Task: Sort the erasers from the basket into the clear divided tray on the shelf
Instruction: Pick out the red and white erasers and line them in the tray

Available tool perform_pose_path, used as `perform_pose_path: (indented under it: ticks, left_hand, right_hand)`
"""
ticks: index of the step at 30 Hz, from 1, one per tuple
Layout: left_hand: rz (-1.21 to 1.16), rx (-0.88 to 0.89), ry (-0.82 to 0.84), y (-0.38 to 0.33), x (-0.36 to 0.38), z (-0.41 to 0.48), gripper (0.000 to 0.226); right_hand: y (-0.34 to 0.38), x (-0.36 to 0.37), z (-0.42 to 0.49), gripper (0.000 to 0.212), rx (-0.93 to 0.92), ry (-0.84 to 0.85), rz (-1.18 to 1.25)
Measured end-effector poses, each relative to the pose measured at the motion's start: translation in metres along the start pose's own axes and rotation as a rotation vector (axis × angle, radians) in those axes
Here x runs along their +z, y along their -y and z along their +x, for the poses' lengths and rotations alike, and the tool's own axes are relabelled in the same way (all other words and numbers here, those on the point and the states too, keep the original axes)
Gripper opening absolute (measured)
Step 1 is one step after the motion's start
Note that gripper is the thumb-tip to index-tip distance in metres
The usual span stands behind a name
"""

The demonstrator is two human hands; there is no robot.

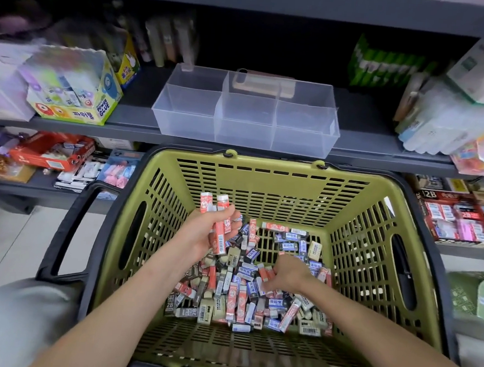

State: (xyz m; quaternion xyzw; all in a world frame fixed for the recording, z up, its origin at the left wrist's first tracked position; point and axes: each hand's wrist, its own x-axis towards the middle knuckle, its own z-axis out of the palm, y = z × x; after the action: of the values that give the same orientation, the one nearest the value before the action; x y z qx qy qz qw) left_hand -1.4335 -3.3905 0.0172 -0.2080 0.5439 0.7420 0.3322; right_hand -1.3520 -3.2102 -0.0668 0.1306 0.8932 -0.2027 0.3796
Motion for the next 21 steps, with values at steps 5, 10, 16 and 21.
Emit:
perform_pose_path:
  ticks: [5,10,16,21]
  left_hand:
    - [0.114,-0.005,-0.058,0.006,-0.002,0.003,0.018]
    - [0.269,0.028,-0.109,0.01,-0.003,0.003,0.04]
    - [0.313,0.032,0.016,0.003,0.009,-0.009,0.051]
    - [0.196,0.213,0.041,-0.019,0.02,-0.022,0.033]
  right_hand:
    - [0.006,0.01,-0.001,0.031,0.013,-0.053,0.182]
    - [0.013,-0.012,-0.009,0.043,0.02,-0.086,0.527]
    - [0.05,-0.068,-0.047,0.054,-0.237,-0.131,1.004]
    - [0.072,-0.096,-0.081,0.045,-0.397,-0.242,0.914]
